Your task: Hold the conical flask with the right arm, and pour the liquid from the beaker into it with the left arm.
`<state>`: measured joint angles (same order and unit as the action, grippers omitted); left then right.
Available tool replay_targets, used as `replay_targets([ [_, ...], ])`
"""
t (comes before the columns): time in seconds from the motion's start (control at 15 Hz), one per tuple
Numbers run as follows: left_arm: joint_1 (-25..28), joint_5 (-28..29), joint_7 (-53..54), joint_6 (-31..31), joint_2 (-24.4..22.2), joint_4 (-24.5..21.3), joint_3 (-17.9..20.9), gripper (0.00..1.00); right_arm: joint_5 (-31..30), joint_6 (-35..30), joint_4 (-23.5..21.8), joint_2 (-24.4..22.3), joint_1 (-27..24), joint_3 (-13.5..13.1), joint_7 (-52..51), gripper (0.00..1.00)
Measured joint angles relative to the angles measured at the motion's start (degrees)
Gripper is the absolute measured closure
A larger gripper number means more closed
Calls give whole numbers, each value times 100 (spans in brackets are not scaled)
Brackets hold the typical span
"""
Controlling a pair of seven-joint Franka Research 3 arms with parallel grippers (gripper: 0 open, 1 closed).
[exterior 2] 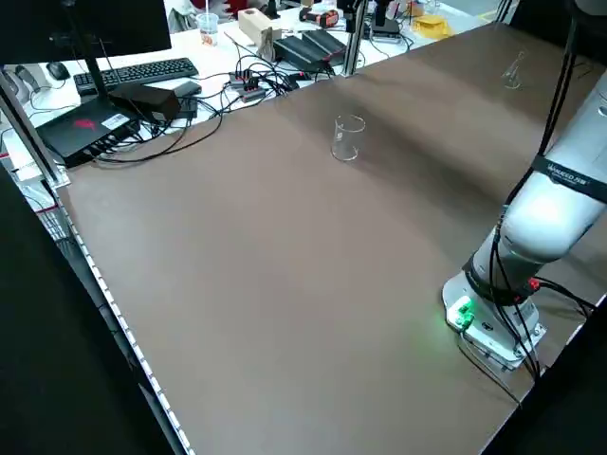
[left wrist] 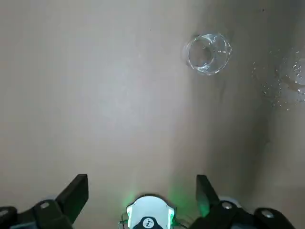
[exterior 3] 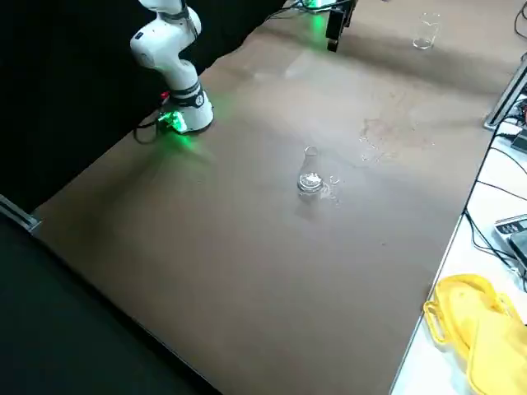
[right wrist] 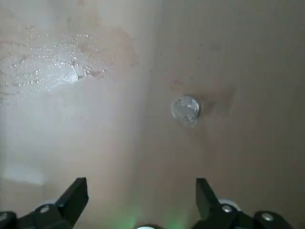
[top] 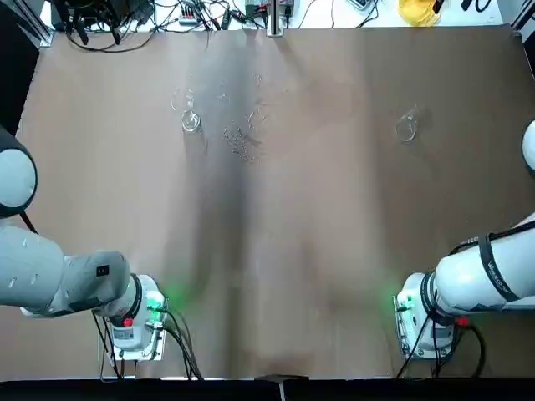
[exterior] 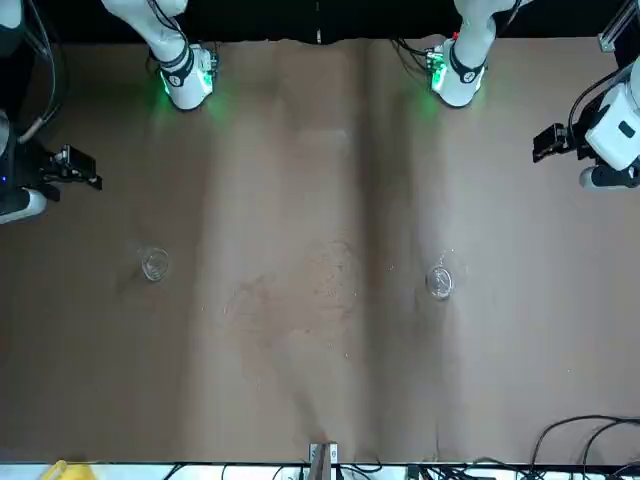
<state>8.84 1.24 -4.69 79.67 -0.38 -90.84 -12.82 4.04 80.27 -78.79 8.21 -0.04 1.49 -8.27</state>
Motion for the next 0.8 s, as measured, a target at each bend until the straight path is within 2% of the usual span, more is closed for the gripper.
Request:
replay_targets([
  [0.4,77,2,-65,11,-9,85,42,0,-24,402,-422,-265,1,-4,207,0],
  [0.53,74,-67,-308,260,-9,88,23,0,-112,614,-686,-453,8,29,451,0],
  [0.8,-38,-141,-569,437,-11,88,44,0,-172,396,-915,-766,68,58,565,0],
])
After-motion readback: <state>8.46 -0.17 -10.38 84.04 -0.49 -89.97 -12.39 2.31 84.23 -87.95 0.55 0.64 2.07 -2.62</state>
